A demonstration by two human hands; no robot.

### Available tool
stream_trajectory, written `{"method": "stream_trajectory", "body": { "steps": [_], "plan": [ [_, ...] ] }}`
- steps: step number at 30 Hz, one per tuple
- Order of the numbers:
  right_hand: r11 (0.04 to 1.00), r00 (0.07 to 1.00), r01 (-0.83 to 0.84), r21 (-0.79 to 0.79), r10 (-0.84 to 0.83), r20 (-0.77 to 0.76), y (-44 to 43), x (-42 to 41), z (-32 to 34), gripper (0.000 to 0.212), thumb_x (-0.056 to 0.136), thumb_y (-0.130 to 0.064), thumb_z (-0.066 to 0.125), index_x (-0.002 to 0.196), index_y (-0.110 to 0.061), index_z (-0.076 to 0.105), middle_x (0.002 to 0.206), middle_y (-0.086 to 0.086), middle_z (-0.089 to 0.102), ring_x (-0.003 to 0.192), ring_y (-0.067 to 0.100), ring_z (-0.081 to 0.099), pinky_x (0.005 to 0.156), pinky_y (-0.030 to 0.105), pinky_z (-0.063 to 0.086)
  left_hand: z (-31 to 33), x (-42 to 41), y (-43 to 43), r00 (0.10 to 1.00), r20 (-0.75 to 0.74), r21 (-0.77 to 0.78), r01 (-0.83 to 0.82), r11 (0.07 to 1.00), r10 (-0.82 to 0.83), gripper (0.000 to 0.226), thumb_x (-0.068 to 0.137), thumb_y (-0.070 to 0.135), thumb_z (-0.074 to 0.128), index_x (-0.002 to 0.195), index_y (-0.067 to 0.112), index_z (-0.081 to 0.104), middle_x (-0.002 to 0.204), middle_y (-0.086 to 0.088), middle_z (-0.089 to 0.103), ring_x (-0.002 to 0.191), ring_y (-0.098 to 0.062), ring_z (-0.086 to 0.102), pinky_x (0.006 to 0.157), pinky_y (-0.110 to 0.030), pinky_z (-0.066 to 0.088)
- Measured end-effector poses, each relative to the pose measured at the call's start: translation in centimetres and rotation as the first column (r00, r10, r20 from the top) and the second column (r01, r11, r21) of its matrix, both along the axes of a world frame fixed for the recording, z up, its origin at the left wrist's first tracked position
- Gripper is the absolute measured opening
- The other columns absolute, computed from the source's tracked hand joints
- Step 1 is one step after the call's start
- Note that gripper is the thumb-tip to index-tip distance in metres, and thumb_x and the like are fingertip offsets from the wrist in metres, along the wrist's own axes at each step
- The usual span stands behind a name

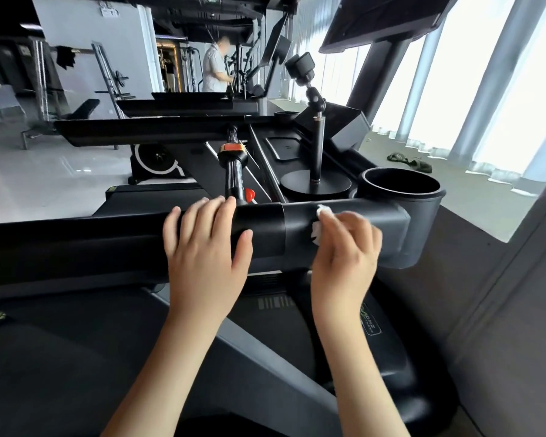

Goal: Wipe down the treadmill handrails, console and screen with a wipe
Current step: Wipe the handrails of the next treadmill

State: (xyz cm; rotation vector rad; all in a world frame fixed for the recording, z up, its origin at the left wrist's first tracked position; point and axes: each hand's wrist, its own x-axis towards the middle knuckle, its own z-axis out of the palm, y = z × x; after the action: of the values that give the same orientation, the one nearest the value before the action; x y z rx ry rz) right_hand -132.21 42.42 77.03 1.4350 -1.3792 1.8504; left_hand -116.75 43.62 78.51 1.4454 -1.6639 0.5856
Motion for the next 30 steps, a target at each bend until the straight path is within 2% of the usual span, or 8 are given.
{"method": "stream_trajectory", "body": {
  "steps": [4, 8, 12, 15, 19, 21, 25, 30],
  "plan": [
    [0.991, 0.979, -0.076, 0.111, 0.095, -0.181, -0.6, -0.1, 3.0, 0.014, 0.078, 0.001, 0.063, 0.084, -0.004, 0.075, 0.084, 0.009, 0.065, 0.08, 0.031, 0.051, 0.065, 0.018, 0.031, 0.0, 0.0, 0.1, 1.0, 0.001, 0.002, 0.001, 1.0, -0.001, 0.046, 0.093, 0.035, 0.042, 0.127, 0.008, 0.058, 0.127, -0.006, 0.06, 0.125, -0.027, 0.05, 0.114, -0.044, 0.018],
    [0.945, 0.928, -0.137, 0.297, 0.227, -0.296, -2.2, -0.3, 6.0, 0.021, 0.068, 0.007, 0.052, 0.059, -0.003, 0.069, 0.07, 0.01, 0.062, 0.069, 0.034, 0.053, 0.061, 0.026, 0.029, 0.0, 0.1, 0.1, 1.0, 0.009, 0.005, 0.004, 1.0, -0.004, 0.046, 0.093, 0.034, 0.043, 0.127, 0.008, 0.057, 0.127, -0.007, 0.06, 0.125, -0.028, 0.05, 0.113, -0.044, 0.019],
    [0.808, 0.847, -0.176, 0.562, 0.415, -0.332, -3.3, 0.5, 7.8, 0.018, 0.078, 0.007, 0.062, 0.075, -0.004, 0.076, 0.08, 0.008, 0.065, 0.085, 0.038, 0.057, 0.073, 0.032, 0.043, 0.0, 0.1, 0.1, 1.0, 0.016, 0.002, 0.006, 1.0, -0.006, 0.046, 0.093, 0.035, 0.041, 0.128, 0.008, 0.057, 0.128, -0.007, 0.06, 0.125, -0.028, 0.05, 0.113, -0.045, 0.02],
    [0.854, 0.807, -0.266, 0.447, 0.451, -0.381, -2.4, 0.1, 7.0, 0.017, 0.073, 0.0, 0.059, 0.07, -0.005, 0.075, 0.074, 0.009, 0.067, 0.075, 0.033, 0.059, 0.07, 0.031, 0.044, 0.0, 0.2, 0.1, 1.0, 0.019, -0.001, 0.01, 1.0, -0.01, 0.047, 0.093, 0.035, 0.041, 0.128, 0.008, 0.057, 0.128, -0.007, 0.06, 0.125, -0.028, 0.05, 0.113, -0.044, 0.02],
    [0.906, 0.907, -0.234, 0.353, 0.334, -0.256, -2.8, -1.5, 6.1, 0.041, 0.076, -0.023, 0.035, 0.062, -0.007, 0.07, 0.069, 0.009, 0.065, 0.071, 0.037, 0.059, 0.067, 0.031, 0.042, 0.0, 0.3, 0.1, 0.999, 0.034, 0.005, 0.009, 1.0, -0.009, 0.048, 0.093, 0.035, 0.041, 0.129, 0.009, 0.056, 0.128, -0.007, 0.06, 0.125, -0.028, 0.05, 0.112, -0.044, 0.02],
    [0.946, 0.927, -0.166, 0.278, 0.246, -0.282, -2.2, -0.9, 5.7, 0.03, 0.077, -0.012, 0.045, 0.066, -0.007, 0.072, 0.071, 0.009, 0.065, 0.071, 0.036, 0.058, 0.063, 0.027, 0.037, -0.1, 0.3, 0.1, 0.999, 0.034, 0.001, 0.009, 1.0, -0.01, 0.047, 0.092, 0.034, 0.042, 0.129, 0.008, 0.057, 0.128, -0.007, 0.06, 0.125, -0.028, 0.05, 0.112, -0.044, 0.021],
    [0.954, 0.913, -0.236, 0.185, 0.283, -0.293, 0.2, 0.0, 3.4, 0.022, 0.078, 0.009, 0.064, 0.086, -0.007, 0.077, 0.083, 0.004, 0.066, 0.08, 0.027, 0.058, 0.07, 0.02, 0.043, -0.1, 0.3, 0.1, 0.999, 0.034, -0.014, 0.008, 1.0, -0.007, 0.046, 0.092, 0.033, 0.044, 0.128, 0.008, 0.057, 0.127, -0.007, 0.06, 0.124, -0.028, 0.051, 0.112, -0.044, 0.021],
    [0.994, 0.997, -0.041, 0.101, 0.048, -0.063, 0.6, -0.7, 1.7, 0.019, 0.083, 0.0, 0.064, 0.093, -0.009, 0.077, 0.089, 0.007, 0.062, 0.083, 0.027, 0.057, 0.061, 0.031, 0.049, 0.0, 0.3, 0.1, 0.999, 0.035, -0.005, 0.014, 1.0, -0.014, 0.047, 0.092, 0.034, 0.043, 0.129, 0.008, 0.057, 0.128, -0.007, 0.06, 0.125, -0.028, 0.05, 0.112, -0.044, 0.021]
  ]
}}
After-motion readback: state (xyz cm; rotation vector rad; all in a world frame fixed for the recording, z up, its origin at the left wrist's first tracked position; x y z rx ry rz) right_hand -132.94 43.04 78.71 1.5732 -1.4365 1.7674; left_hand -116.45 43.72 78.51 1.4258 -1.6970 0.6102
